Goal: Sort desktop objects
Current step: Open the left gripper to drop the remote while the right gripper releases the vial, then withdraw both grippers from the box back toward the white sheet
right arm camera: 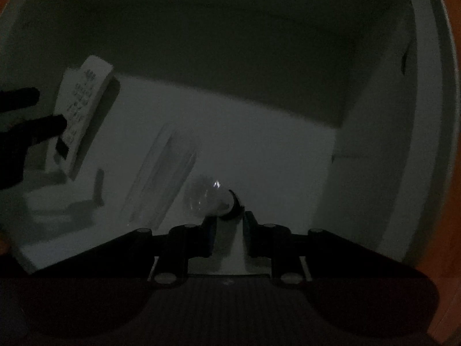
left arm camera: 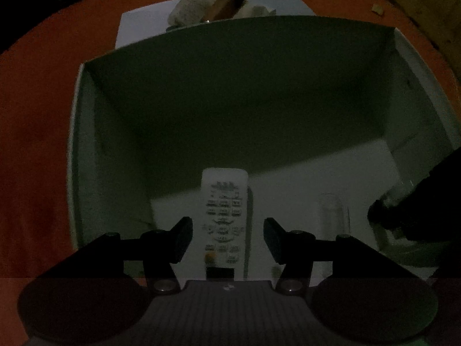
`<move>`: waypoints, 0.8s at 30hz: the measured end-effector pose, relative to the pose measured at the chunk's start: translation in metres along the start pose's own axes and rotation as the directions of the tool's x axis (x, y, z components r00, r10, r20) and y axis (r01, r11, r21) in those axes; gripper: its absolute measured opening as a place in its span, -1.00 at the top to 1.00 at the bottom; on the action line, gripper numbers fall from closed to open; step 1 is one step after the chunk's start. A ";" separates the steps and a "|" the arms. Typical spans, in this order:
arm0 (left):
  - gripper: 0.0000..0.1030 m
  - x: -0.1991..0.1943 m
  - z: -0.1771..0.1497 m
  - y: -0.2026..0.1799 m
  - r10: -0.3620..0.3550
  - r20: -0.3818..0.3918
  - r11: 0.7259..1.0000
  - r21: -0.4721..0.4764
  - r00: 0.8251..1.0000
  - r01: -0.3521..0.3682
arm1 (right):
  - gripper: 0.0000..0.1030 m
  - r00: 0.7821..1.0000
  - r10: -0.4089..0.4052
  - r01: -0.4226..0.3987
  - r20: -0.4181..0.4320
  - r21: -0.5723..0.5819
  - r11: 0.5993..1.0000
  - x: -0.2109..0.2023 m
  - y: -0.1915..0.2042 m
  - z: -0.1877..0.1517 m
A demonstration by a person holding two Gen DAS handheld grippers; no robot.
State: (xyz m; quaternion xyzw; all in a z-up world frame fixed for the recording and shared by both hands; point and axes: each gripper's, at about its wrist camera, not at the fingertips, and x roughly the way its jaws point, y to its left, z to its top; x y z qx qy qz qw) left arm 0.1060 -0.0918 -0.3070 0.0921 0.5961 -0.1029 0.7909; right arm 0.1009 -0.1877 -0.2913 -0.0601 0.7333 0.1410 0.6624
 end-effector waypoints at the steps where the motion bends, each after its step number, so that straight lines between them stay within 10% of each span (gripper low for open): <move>1: 0.01 0.002 0.001 -0.001 0.003 -0.002 1.000 0.002 1.000 -0.003 | 0.56 1.000 -0.006 0.006 0.002 0.001 1.000 0.001 0.000 0.002; 24: -0.30 0.016 0.006 -0.004 0.052 0.021 0.999 -0.010 0.998 -0.052 | 0.45 0.998 -0.035 0.034 0.055 0.008 0.999 -0.011 -0.002 0.022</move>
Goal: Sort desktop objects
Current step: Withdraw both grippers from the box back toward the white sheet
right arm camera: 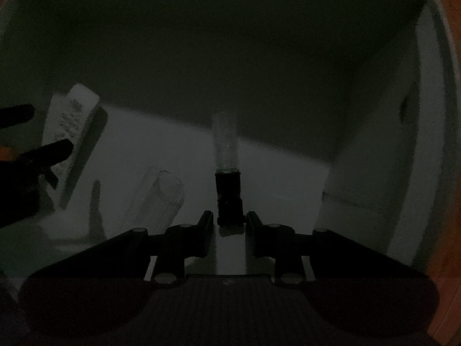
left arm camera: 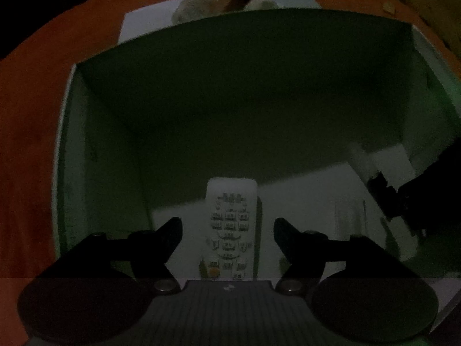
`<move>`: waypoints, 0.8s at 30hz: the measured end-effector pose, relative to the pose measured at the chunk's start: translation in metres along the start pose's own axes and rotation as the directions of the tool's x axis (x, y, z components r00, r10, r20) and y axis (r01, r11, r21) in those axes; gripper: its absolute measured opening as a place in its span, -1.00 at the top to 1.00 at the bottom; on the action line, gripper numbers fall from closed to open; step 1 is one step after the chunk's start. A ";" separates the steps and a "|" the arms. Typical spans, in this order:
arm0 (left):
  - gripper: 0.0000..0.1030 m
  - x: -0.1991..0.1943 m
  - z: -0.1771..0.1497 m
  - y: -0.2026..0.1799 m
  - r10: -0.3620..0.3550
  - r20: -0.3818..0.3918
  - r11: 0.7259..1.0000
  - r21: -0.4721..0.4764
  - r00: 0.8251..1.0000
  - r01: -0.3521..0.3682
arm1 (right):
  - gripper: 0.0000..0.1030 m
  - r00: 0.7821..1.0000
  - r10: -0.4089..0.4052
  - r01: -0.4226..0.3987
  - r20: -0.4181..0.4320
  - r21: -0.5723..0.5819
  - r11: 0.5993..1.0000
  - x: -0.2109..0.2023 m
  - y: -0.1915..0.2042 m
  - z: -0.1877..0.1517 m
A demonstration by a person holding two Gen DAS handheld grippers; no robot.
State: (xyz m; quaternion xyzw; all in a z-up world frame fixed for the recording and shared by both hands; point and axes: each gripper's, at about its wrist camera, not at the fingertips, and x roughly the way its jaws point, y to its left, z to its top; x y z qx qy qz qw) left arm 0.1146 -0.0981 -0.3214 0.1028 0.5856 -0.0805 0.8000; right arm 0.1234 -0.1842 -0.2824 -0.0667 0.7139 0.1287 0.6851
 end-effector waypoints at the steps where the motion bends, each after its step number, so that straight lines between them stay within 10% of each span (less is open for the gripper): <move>1: -0.30 -0.003 0.001 -0.001 0.001 0.009 1.000 -0.002 1.000 -0.001 | 0.43 1.000 0.009 -0.010 0.005 0.008 1.000 -0.005 -0.001 0.001; 24: -0.54 -0.059 0.109 0.064 -0.018 0.177 0.990 -0.134 0.984 0.042 | 0.04 0.960 0.137 -0.148 0.242 0.024 0.989 -0.155 -0.032 0.046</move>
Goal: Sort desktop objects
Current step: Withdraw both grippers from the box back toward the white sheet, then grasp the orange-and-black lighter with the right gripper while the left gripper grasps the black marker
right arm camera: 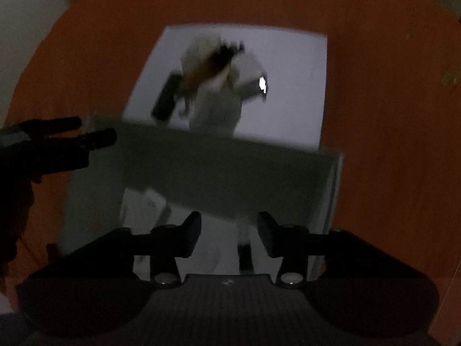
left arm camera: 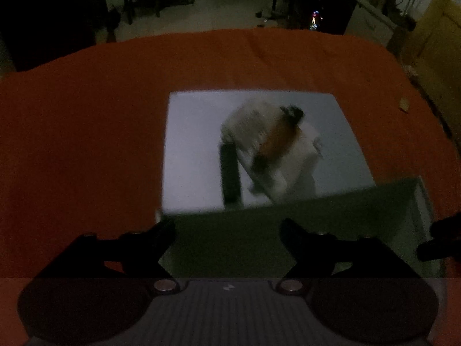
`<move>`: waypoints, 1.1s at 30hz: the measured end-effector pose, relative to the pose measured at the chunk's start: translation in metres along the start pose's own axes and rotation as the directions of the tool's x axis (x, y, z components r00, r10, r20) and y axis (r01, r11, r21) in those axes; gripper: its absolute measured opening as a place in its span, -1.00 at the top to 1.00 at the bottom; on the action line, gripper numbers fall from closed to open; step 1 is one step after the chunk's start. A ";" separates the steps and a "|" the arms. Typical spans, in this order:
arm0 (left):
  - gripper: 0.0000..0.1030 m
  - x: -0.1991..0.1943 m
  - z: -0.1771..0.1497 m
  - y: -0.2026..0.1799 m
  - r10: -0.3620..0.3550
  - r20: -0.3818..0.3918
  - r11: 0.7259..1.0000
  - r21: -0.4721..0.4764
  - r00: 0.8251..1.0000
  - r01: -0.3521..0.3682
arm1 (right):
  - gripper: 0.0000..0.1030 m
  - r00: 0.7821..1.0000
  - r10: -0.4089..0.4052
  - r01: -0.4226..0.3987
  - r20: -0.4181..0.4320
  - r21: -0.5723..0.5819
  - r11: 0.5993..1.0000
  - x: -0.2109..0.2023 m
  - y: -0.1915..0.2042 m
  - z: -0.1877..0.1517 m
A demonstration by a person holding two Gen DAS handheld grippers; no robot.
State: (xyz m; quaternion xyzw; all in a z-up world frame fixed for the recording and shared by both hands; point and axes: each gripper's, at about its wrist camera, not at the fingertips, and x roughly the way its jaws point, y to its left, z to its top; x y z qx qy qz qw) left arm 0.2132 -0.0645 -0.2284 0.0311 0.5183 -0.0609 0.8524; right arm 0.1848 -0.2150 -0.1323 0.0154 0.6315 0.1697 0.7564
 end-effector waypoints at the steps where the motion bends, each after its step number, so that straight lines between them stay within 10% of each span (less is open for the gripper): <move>1: -0.54 0.004 0.007 0.001 0.009 0.001 1.000 0.007 1.000 -0.009 | 0.03 1.000 -0.003 0.003 0.018 0.001 1.000 -0.006 -0.003 0.008; 14: -0.54 0.060 0.053 0.013 0.030 -0.048 0.999 0.014 0.998 -0.029 | -0.03 0.989 -0.006 -0.006 0.145 0.085 0.996 -0.032 -0.014 0.089; 33: -0.48 0.123 0.062 0.005 0.056 -0.153 0.998 -0.014 0.987 -0.059 | -0.02 0.994 0.058 -0.082 0.090 0.297 0.951 0.068 -0.001 0.161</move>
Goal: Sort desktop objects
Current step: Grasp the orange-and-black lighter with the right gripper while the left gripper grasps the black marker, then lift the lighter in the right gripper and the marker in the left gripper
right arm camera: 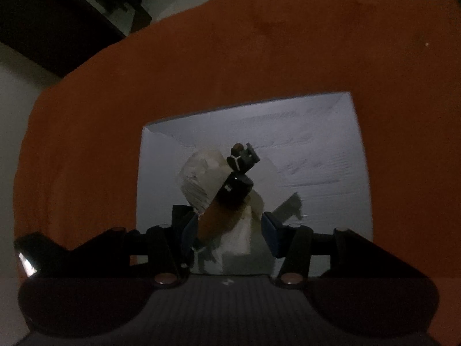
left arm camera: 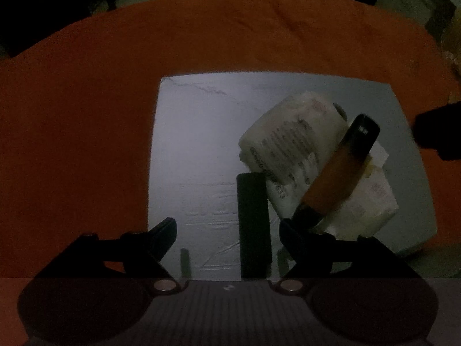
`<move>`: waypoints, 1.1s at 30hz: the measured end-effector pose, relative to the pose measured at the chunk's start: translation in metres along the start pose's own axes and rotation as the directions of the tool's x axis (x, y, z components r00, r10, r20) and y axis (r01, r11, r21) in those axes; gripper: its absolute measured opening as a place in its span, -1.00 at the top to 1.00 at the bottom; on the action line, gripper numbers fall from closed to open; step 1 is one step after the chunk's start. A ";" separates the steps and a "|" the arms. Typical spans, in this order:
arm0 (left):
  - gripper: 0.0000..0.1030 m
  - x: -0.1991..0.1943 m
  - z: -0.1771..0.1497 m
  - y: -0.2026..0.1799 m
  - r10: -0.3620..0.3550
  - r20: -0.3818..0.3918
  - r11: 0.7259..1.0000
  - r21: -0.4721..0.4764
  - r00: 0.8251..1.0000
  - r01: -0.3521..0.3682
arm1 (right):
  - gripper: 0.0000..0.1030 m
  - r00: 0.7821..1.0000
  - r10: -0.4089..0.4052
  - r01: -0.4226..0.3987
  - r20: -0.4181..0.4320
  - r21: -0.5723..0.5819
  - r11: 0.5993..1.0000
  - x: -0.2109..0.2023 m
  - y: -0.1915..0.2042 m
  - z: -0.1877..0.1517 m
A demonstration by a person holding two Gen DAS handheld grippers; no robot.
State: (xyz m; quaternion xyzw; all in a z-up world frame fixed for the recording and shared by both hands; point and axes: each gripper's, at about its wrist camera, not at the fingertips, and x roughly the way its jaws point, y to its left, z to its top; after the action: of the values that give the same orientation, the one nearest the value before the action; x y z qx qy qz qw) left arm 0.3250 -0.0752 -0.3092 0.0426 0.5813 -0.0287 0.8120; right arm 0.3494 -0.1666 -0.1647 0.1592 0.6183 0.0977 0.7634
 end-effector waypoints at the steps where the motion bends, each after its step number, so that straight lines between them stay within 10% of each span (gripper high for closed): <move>1: -0.48 0.002 0.000 0.000 0.001 -0.005 1.000 -0.003 1.000 -0.001 | -0.02 1.000 -0.001 0.001 -0.004 0.009 1.000 0.006 0.001 0.000; 16: -0.27 0.013 -0.004 -0.001 -0.023 -0.035 1.000 -0.017 0.999 0.022 | 0.00 0.999 -0.028 0.031 -0.032 0.079 0.996 0.071 0.007 -0.002; 20: 0.00 0.015 -0.005 -0.001 -0.043 -0.047 0.999 -0.032 0.998 0.042 | 0.29 0.999 -0.043 0.045 -0.025 0.081 0.996 0.078 0.006 -0.005; 26: 0.47 0.022 -0.006 0.003 -0.107 -0.055 0.992 -0.067 0.993 0.103 | 0.38 0.998 -0.058 0.058 0.001 0.044 0.997 0.069 0.009 -0.011; 33: 0.48 0.017 -0.007 0.012 -0.121 -0.042 0.991 -0.070 0.992 0.118 | 0.45 0.999 -0.032 0.032 0.010 0.002 1.000 0.042 0.001 -0.009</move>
State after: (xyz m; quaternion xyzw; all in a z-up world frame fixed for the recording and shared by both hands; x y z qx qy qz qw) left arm 0.3249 -0.0629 -0.3273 -0.0190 0.6019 -0.0566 0.7963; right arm 0.3503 -0.1502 -0.2047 0.1506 0.6170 0.0843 0.7678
